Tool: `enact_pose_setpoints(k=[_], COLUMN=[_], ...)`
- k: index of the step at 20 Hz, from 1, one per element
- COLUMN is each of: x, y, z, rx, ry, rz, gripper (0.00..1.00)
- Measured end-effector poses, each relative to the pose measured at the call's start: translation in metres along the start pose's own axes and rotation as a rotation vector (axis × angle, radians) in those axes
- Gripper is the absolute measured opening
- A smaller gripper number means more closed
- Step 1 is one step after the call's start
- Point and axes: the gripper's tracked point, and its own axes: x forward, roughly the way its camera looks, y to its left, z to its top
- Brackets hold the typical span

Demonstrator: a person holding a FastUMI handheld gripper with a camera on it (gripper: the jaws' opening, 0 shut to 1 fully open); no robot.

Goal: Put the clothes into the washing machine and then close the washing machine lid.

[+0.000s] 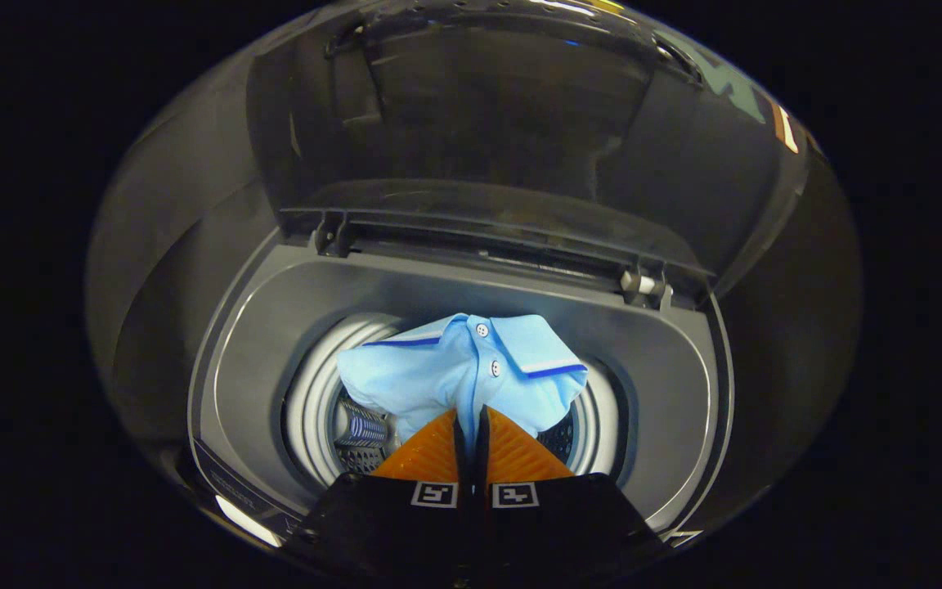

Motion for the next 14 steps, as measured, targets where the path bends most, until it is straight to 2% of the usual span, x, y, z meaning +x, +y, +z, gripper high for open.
enact_pose_setpoints(k=[8,9,10,12,14], x=[-0.005,-0.002,-0.003,-0.013,-0.018], y=[-0.008,-0.013,-0.02,-0.012,-0.009], z=[0.0,-0.003,-0.008,0.002,0.007], rx=[0.006,-0.002,-0.015,-0.009,0.012], ry=[0.004,0.026,0.045,0.028,0.008], rz=[0.012,-0.011,-0.041,-0.013,0.011], gripper=[0.02,0.04,0.35,0.95,0.99])
